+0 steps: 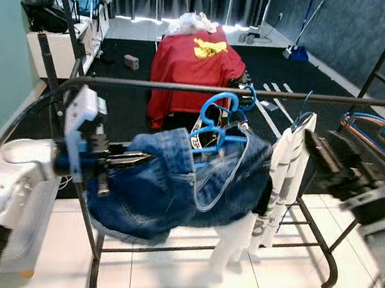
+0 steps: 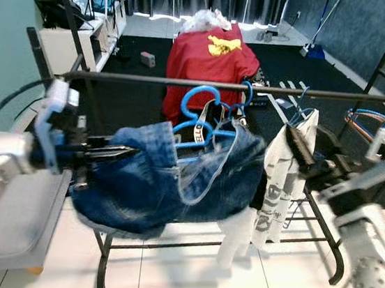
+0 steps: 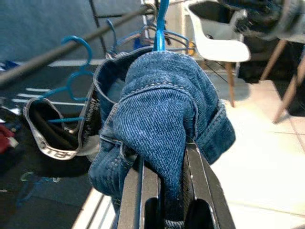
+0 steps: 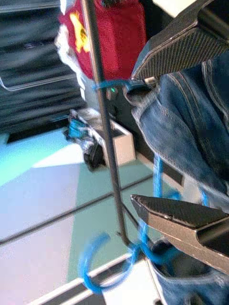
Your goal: Hang hanger
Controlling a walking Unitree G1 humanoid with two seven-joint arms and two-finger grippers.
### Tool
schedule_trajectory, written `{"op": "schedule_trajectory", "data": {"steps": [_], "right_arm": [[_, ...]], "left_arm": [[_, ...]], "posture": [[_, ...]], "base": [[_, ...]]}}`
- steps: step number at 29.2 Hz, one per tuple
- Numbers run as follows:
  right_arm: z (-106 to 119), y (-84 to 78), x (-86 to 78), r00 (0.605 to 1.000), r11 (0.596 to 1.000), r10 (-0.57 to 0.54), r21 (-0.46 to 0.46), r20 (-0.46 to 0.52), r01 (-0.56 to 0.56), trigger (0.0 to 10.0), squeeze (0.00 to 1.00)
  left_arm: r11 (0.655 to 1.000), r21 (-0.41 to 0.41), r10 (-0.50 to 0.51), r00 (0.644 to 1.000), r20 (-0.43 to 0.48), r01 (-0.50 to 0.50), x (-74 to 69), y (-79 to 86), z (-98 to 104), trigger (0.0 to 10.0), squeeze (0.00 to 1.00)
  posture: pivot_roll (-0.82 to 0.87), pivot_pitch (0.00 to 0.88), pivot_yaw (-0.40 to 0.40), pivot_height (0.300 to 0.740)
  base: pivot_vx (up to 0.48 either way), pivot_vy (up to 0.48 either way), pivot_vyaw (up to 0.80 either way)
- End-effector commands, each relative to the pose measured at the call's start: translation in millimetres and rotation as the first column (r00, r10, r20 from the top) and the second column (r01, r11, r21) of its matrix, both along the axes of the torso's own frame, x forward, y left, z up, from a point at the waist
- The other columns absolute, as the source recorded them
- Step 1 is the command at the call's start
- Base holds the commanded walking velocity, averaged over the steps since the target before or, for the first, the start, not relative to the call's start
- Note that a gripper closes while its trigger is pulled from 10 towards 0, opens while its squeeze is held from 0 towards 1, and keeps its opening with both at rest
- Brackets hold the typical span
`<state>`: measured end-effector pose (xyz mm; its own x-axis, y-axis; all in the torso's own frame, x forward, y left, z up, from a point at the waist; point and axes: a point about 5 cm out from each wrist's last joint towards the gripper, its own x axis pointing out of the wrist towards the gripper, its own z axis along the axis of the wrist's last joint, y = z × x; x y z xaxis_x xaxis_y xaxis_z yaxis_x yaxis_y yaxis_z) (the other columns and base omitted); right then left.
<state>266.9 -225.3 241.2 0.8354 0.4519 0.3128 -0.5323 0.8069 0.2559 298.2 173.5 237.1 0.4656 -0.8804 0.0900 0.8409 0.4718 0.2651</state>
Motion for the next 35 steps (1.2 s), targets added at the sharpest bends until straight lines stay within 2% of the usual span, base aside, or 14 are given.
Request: {"op": "schedule_trajectory", "data": {"steps": [1, 6, 8, 9, 10, 12, 15, 19, 23, 28, 29, 30, 31, 35], "right_arm": [[-4.6, 6.6, -1.6, 0.999, 0.999, 0.034, -0.019, -0.032, -0.035, 10.0, 0.0], [-7.4, 9.5, -0.9, 0.997, 0.999, 0.042, -0.022, -0.061, -0.044, 10.0, 0.0], [-16.5, 16.5, 5.9, 0.989, 0.999, -0.005, -0.049, -0.15, -0.002, 10.0, 0.0], [-16.5, 16.5, 5.9, 0.989, 0.999, -0.005, -0.049, -0.15, -0.002, 10.0, 0.0], [-21.1, 20.4, 9.9, 0.98, 0.997, -0.038, -0.069, -0.194, 0.025, 10.0, 0.0], [-21.1, 20.4, 9.9, 0.98, 0.997, -0.038, -0.069, -0.194, 0.025, 10.0, 0.0], [-21.9, 28.7, 14.1, 0.972, 0.996, -0.057, -0.079, -0.229, 0.039, 10.0, 0.0], [-16.2, 38.3, 15.9, 0.973, 0.998, -0.027, -0.067, -0.231, 0.012, 10.0, 0.0], [-15.4, 41.2, 16.2, 0.972, 0.998, -0.014, -0.07, -0.233, -0.002, 10.0, 0.0], [-19.3, 46.4, 17.5, 0.959, 0.993, -0.022, -0.114, -0.281, -0.011, 10.0, 0.0], [-20.0, 46.6, 17.9, 0.956, 0.992, -0.03, -0.123, -0.291, -0.006, 6.5, 0.0], [-20.5, 44.6, 18.9, 0.953, 0.992, -0.052, -0.125, -0.297, 0.016, 0.8, 0.0], [-21.4, 41.2, 20.0, 0.949, 0.99, -0.08, -0.136, -0.305, 0.04, 0.0, 0.0], [-22.4, 38.5, 21.1, 0.943, 0.987, -0.106, -0.147, -0.314, 0.062, 0.0, 0.0]], "left_arm": [[1.0, -0.023, 0.004, 0.995, 0.096, -0.002, -2.2, -3.9, 17.8, 10.0, 0.0], [1.0, -0.016, 0.003, 0.995, 0.101, -0.002, -3.6, -3.9, 19.5, 10.0, 0.0], [1.0, -0.004, 0.009, 0.991, 0.135, -0.008, -3.6, -10.7, 22.0, 10.0, 0.0], [1.0, -0.004, 0.009, 0.991, 0.135, -0.008, -3.6, -10.7, 22.0, 10.0, 0.0], [1.0, -0.005, -0.002, 0.988, 0.152, 0.003, -4.8, -16.5, 23.7, 10.0, 0.0], [1.0, -0.005, -0.002, 0.988, 0.152, 0.003, -4.8, -16.5, 23.7, 10.0, 0.0], [1.0, -0.007, -0.027, 0.985, 0.17, 0.028, -7.9, -26.5, 25.2, 10.0, 0.0], [0.999, -0.008, -0.03, 0.983, 0.183, 0.032, -9.2, -34.4, 25.8, 10.0, 0.0], [0.999, -0.009, -0.03, 0.982, 0.184, 0.032, -8.9, -36.3, 25.4, 10.0, 0.0], [0.999, -0.006, -0.03, 0.983, 0.179, 0.032, -9.4, -40.8, 21.1, 10.0, 0.0], [1.0, -0.006, -0.027, 0.984, 0.177, 0.028, -9.5, -41.1, 20.1, 10.0, 0.0], [1.0, -0.005, -0.02, 0.984, 0.176, 0.021, -9.2, -40.3, 19.6, 10.0, 0.0], [1.0, -0.004, -0.008, 0.985, 0.175, 0.009, -8.0, -38.5, 19.6, 10.0, 0.0], [1.0, 0.0, 0.0, 0.985, 0.174, 0.0, -7.2, -36.8, 19.2, 10.0, 0.0]], "posture": [[0.09, 0.0, 0.012, 0.74], [0.09, 0.0, 0.013, 0.74], [0.09, 0.0, 0.015, 0.74], [0.09, 0.0, 0.015, 0.74], [0.09, 0.0, 0.015, 0.74], [0.09, 0.0, 0.015, 0.74], [0.09, 0.0, 0.015, 0.74], [0.09, 0.0, 0.017, 0.74], [0.09, 0.0, 0.016, 0.74], [0.09, 0.0, 0.012, 0.74], [0.09, 0.0, 0.012, 0.74], [0.09, 0.0, 0.011, 0.74], [0.1, 0.0, 0.009, 0.74], [0.1, 0.0, 0.013, 0.74]], "base": [[0.0, 0.0, 0.0], [0.0, 0.0, 0.0], [0.0, 0.0, 0.0], [0.0, 0.0, 0.0], [0.0, 0.0, 0.0], [0.0, 0.0, 0.0], [0.0, 0.0, 0.0], [0.0, 0.0, 0.0], [0.0, 0.0, 0.0], [0.0, 0.0, 0.0], [0.0, 0.0, 0.0], [0.0, 0.0, 0.0], [0.0, 0.0, 0.0], [0.0, 0.0, 0.0]]}}
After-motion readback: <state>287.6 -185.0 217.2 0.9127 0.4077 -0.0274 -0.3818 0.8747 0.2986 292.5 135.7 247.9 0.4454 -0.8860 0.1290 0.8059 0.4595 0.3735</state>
